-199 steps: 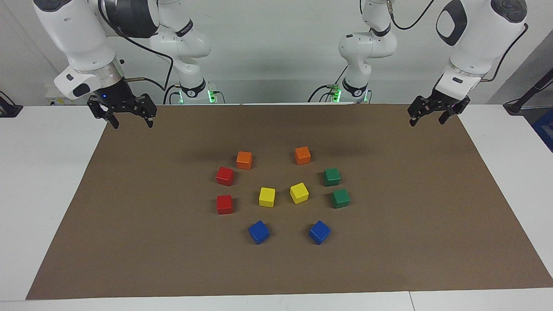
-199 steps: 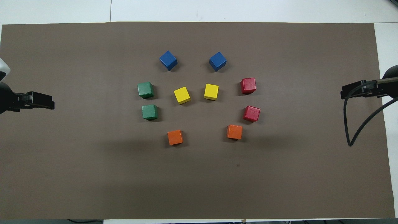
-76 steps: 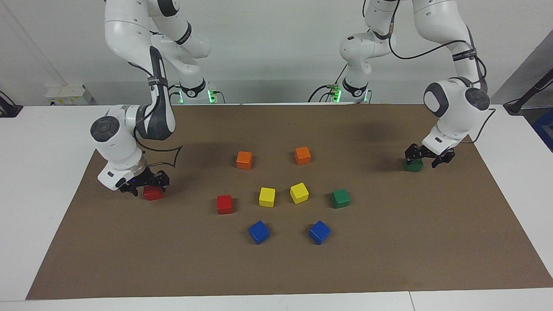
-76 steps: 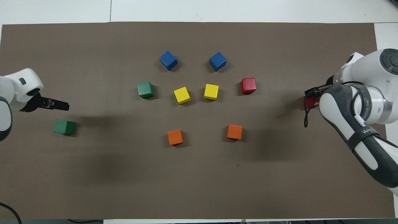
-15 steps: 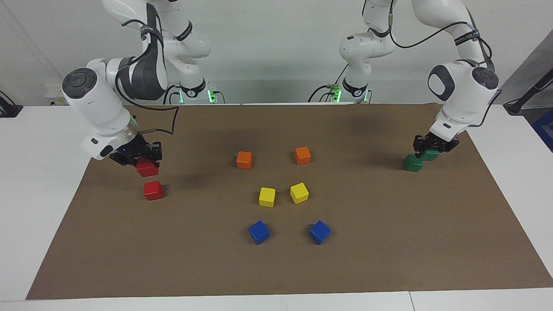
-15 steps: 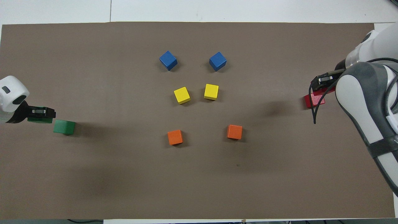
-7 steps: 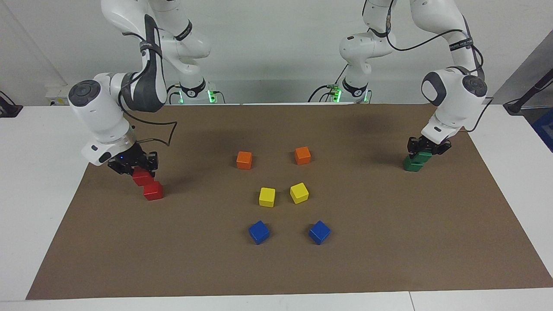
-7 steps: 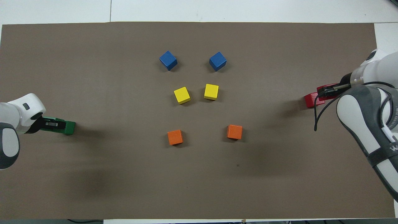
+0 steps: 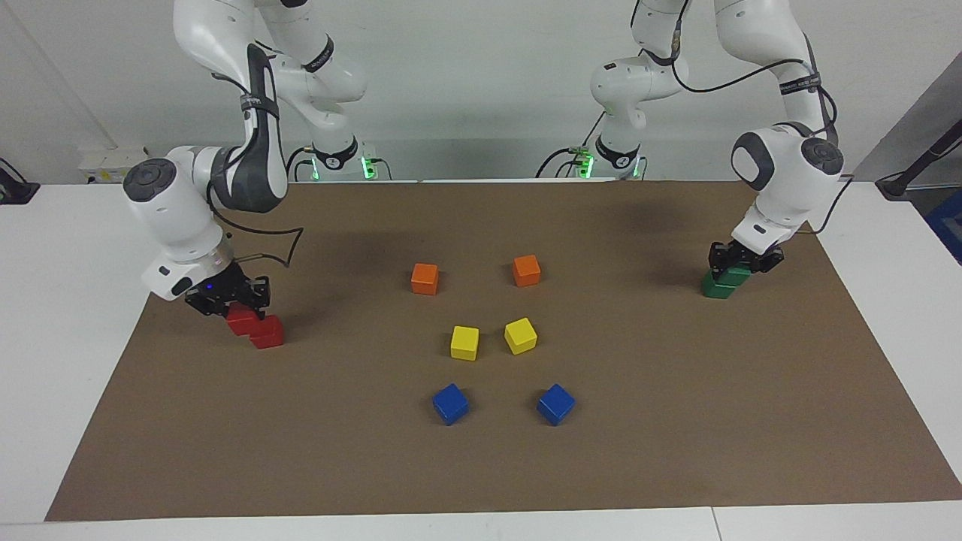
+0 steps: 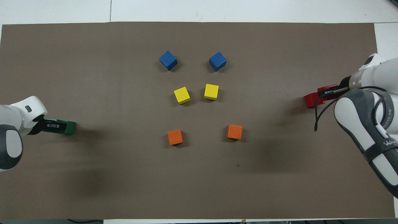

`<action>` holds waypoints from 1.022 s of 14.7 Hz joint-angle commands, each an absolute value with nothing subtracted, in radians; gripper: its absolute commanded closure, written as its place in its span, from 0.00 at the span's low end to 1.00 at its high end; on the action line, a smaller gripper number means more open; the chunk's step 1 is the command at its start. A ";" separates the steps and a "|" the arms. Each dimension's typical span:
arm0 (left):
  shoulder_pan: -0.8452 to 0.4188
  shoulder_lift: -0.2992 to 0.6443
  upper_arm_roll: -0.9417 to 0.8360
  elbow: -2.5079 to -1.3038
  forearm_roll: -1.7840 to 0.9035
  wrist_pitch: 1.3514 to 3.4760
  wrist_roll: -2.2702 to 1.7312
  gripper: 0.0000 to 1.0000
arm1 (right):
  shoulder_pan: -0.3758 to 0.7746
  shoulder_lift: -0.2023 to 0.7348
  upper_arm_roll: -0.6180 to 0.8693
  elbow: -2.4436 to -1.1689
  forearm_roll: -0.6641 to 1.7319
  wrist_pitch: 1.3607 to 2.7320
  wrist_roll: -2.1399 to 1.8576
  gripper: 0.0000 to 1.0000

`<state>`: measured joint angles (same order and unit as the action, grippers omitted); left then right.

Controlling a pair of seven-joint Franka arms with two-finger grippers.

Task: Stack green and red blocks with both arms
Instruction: 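Open the left gripper and withdraw it while the right gripper holds red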

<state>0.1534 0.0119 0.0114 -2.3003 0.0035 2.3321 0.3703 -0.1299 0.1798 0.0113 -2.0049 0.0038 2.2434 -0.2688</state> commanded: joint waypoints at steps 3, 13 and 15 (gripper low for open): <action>0.169 0.009 0.002 -2.322 0.012 2.372 0.385 1.00 | -0.132 0.173 0.023 -2.036 -0.009 2.257 -0.287 1.00; 0.167 0.011 0.002 -2.349 0.012 2.419 0.413 0.57 | -0.129 0.176 0.023 -2.052 -0.009 2.256 -0.290 1.00; 0.169 0.009 0.002 -2.349 0.012 2.419 0.413 0.00 | -0.121 0.176 0.023 -2.052 -0.009 2.258 -0.288 1.00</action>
